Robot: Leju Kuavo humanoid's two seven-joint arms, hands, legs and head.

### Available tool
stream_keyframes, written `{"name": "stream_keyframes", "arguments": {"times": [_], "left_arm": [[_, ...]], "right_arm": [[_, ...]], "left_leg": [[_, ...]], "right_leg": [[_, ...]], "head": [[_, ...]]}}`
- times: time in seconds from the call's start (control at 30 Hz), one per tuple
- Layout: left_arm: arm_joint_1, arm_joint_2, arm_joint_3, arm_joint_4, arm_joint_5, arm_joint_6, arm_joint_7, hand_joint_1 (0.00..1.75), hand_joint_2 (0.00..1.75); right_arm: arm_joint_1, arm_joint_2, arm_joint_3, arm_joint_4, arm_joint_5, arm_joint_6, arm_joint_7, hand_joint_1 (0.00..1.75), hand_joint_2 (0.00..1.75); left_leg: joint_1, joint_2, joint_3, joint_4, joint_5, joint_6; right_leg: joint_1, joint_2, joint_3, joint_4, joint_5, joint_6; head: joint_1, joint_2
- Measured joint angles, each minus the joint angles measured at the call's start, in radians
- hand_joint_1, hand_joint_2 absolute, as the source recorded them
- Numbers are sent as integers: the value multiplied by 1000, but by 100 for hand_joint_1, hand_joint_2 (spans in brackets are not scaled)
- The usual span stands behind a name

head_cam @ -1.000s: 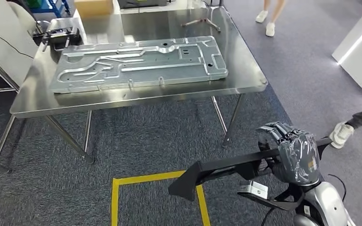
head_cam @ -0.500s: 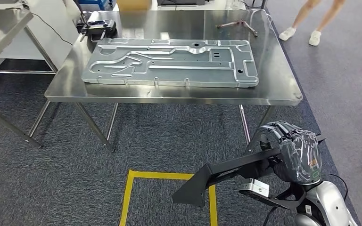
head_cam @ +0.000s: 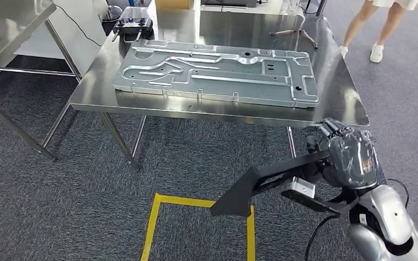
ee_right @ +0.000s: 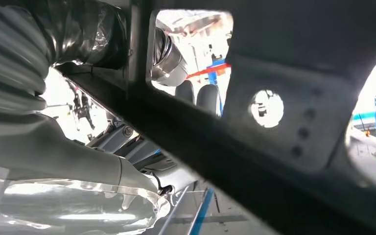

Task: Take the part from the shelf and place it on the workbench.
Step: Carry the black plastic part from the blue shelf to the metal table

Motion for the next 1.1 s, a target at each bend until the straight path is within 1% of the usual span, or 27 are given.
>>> {"name": "stream_keyframes", "arguments": {"times": [0.1, 0.17, 0.27, 0.3, 0.33, 0.37, 0.4, 0.43, 0.47, 0.5, 0.53, 0.57, 0.6, 0.63, 0.67, 0.7, 0.73, 0.77, 0.83, 0.87, 0.9, 0.93, 0.97, 1.0, 1.03, 1.07, 1.1], "left_arm": [[0, 9, 4, 0, 0, -7, -6, 0, 175], [2, 17, 6, 0, 0, -12, -8, 0, 175], [6, 27, 7, 0, 0, -15, -10, 0, 175], [7, 29, 9, 0, 0, -16, -11, 0, 175], [7, 31, 11, 0, 0, -17, -11, 0, 175], [8, 32, 15, 0, 0, -18, -10, 0, 175], [7, 32, 18, 0, 1, -19, -10, 0, 175], [7, 32, 21, 0, 1, -19, -10, 0, 175], [7, 32, 23, 0, 2, -20, -10, 0, 175], [6, 32, 24, 0, 2, -20, -10, 0, 175], [6, 32, 24, 0, 2, -20, -10, 0, 175], [7, 32, 26, 0, 3, -20, -10, 0, 175], [7, 32, 27, 0, 3, -20, -10, 0, 175], [7, 32, 28, 0, 3, -20, -10, 0, 175], [7, 32, 29, 0, 3, -20, -10, 0, 175], [7, 32, 29, 0, 3, -19, -10, 0, 175], [7, 32, 29, 0, 3, -19, -10, 0, 175], [8, 32, 30, 0, 3, -19, -10, 0, 175], [8, 32, 30, 0, 3, -19, -11, 0, 175], [8, 32, 30, 0, 3, -18, -11, 0, 175], [8, 32, 30, 0, 4, -18, -12, 0, 175], [8, 33, 30, 0, 4, -17, -14, 0, 175], [7, 32, 30, 0, 4, -17, -16, 0, 175], [8, 32, 30, 0, 4, -17, -16, 0, 175], [8, 32, 30, 0, 4, -17, -17, 0, 175], [9, 31, 30, 0, 5, -16, -17, 0, 175], [10, 31, 30, 0, 5, -16, -17, 0, 175]], "right_arm": [[-99, -24, -5, 39, -35, 72, 9, 175, 175], [-155, -36, -8, 63, -50, 100, 12, 175, 175], [-201, -43, -9, 85, -56, 111, 13, 175, 175], [-210, -45, -10, 90, -57, 112, 13, 175, 175], [-216, -48, -10, 95, -57, 112, 13, 175, 175], [-221, -53, -12, 99, -57, 113, 14, 175, 175], [-225, -57, -13, 104, -57, 112, 14, 175, 175], [-228, -61, -14, 108, -57, 112, 15, 175, 175], [-229, -64, -14, 112, -58, 112, 15, 175, 175], [-229, -65, -14, 117, -58, 112, 15, 175, 175], [-228, -66, -14, 122, -58, 112, 14, 175, 175], [-228, -67, -14, 127, -58, 112, 14, 175, 175], [-229, -68, -14, 131, -58, 112, 14, 175, 175], [-229, -69, -14, 134, -58, 112, 14, 175, 175], [-231, -71, -14, 136, -58, 112, 14, 175, 175], [-232, -73, -15, 137, -58, 112, 14, 175, 175], [-232, -75, -15, 139, -58, 112, 14, 175, 175], [-233, -75, -15, 141, -58, 112, 14, 175, 175], [-233, -76, -16, 143, -58, 112, 14, 175, 175], [-234, -76, -16, 144, -58, 111, 14, 175, 175], [-234, -76, -16, 144, -58, 111, 14, 175, 175], [-234, -76, -16, 144, -58, 111, 14, 175, 175], [-234, -76, -16, 145, -58, 111, 14, 175, 175], [-234, -76, -16, 145, -58, 111, 14, 175, 175], [-234, -76, -16, 145, -58, 111, 14, 175, 175], [-234, -76, -16, 145, -58, 111, 14, 175, 175], [-234, -76, -16, 146, -58, 111, 14, 175, 175]], "left_leg": [[-6, 1, -1, 3, -2, 8], [-10, 1, -2, 5, -3, 15], [-13, -1, -4, 6, -5, 24], [-13, -3, -2, 1, -4, 29], [-11, -5, 3, -8, -1, 34], [-8, -7, 10, -18, 2, 40], [-5, -8, 18, -28, 6, 45], [-4, -10, 23, -34, 8, 49], [-5, -12, 26, -35, 7, 52], [-6, -14, 27, -35, 5, 54], [-8, -17, 30, -34, 1, 54], [-9, -21, 34, -33, -3, 54], [-9, -25, 39, -30, -8, 52], [-9, -29, 43, -26, -14, 48], [-11, -32, 45, -21, -21, 44], [-12, -35, 45, -15, -27, 38], [-12, -37, 43, -11, -31, 33], [-13, -38, 41, -9, -34, 27], [-11, -37, 41, -8, -41, 15], [-10, -34, 38, 4, -50, 8], [-8, -30, 27, 34, -66, 2], [-6, -25, 2, 84, -88, -4], [-4, -21, -35, 153, -115, -9], [-1, -19, -78, 222, -136, -13], [1, -18, -113, 272, -142, -15], [2, -17, -132, 286, -128, -16], [2, -17, -131, 260, -93, -15]], "right_leg": [[-3, 0, 2, -7, 5, 12], [-5, -1, 3, -9, 6, 20], [-8, -4, 5, -14, 7, 28], [-8, -6, 8, -18, 8, 32], [-9, -3, 11, -18, 6, 35], [-9, 5, 7, -6, -3, 36], [-9, 16, -8, 28, -22, 36], [-9, 30, -37, 83, -48, 33], [-7, 40, -77, 152, -76, 30], [-6, 45, -117, 215, -94, 28], [-5, 47, -147, 253, -94, 27], [-4, 47, -160, 256, -74, 25], [-4, 47, -155, 221, -35, 23], [-4, 48, -136, 160, 11, 21], [-3, 49, -114, 102, 42, 18], [-1, 50, -97, 57, 60, 14], [2, 51, -88, 33, 64, 11], [4, 52, -87, 28, 57, 7], [3, 52, -84, 22, 54, -3], [1, 51, -79, 19, 51, -11], [-1, 50, -72, 16, 47, -18], [-2, 48, -65, 15, 43, -23], [-1, 46, -59, 15, 38, -27], [-1, 45, -54, 15, 33, -29], [0, 44, -48, 16, 27, -29], [0, 44, -40, 16, 20, -28], [0, 44, -30, 16, 13, -27]], "head": [[0, 0], [0, 0], [0, 0], [0, 0], [0, 0], [0, 0], [0, 0], [0, 0], [0, 0], [0, 0], [0, 0], [0, 0], [0, 0], [0, 0], [0, 0], [0, 0], [0, 0], [0, 0], [0, 0], [0, 0], [0, 0], [0, 0], [0, 0], [0, 0], [0, 0], [0, 0], [0, 0]]}}
